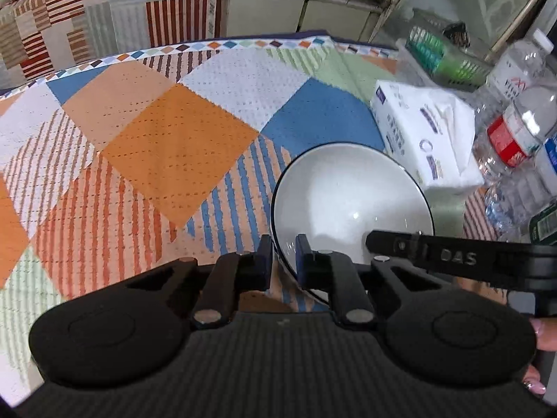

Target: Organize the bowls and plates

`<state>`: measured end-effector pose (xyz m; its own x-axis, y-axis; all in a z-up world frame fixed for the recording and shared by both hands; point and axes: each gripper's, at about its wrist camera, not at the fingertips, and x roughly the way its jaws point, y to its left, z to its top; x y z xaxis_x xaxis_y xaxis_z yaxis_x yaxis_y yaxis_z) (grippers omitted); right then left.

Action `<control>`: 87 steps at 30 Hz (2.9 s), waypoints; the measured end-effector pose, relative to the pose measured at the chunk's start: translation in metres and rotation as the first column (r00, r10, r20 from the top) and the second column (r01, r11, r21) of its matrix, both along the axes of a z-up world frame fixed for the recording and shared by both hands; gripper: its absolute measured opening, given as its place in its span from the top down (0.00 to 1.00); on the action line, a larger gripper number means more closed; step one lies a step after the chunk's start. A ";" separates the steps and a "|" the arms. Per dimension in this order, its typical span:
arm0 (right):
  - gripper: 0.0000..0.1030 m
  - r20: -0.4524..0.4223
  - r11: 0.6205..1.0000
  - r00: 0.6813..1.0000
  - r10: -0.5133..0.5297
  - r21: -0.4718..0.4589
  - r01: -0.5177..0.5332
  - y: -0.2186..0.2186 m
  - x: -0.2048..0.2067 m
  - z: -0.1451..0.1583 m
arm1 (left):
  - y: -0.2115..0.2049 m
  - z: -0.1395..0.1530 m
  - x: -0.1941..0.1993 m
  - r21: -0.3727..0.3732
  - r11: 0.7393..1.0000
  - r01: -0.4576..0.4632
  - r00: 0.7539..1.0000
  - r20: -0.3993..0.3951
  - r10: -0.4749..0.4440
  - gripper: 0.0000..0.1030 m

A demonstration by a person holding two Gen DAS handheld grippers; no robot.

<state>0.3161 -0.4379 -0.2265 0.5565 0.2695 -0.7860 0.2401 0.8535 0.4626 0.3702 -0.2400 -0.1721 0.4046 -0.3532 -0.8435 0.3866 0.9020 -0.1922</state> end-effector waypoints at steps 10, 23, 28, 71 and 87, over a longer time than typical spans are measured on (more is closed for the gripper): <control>0.83 -0.028 0.999 0.999 0.041 -0.017 -0.042 0.012 -0.023 0.034 | 0.018 0.060 -0.025 -0.019 0.993 0.120 0.992 -0.030 -0.120 0.88; 0.82 0.026 0.983 0.986 0.168 -0.074 -0.165 0.032 -0.107 0.101 | 0.043 0.114 -0.102 -0.001 0.982 0.189 0.972 -0.142 -0.188 0.88; 0.81 0.008 0.971 0.975 0.220 -0.093 -0.219 0.043 -0.139 0.121 | 0.056 0.126 -0.132 -0.035 0.980 0.197 0.962 -0.184 -0.200 0.88; 0.75 -0.099 0.584 0.853 0.512 -0.688 -0.430 0.143 -0.234 0.083 | 0.078 0.034 -0.187 -0.049 0.994 0.098 0.904 -0.414 -0.109 0.86; 0.68 -0.104 0.516 0.840 0.533 -0.747 -0.419 0.145 -0.239 0.076 | 0.077 0.045 -0.204 -0.039 0.989 0.143 0.948 -0.283 -0.148 0.86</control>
<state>0.0769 -0.2927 -0.1509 0.6251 -0.0917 -0.7752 -0.3155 0.8786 -0.3584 0.1666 -0.1627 -0.1267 0.0924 -0.4068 -0.9089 0.4401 0.8354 -0.3291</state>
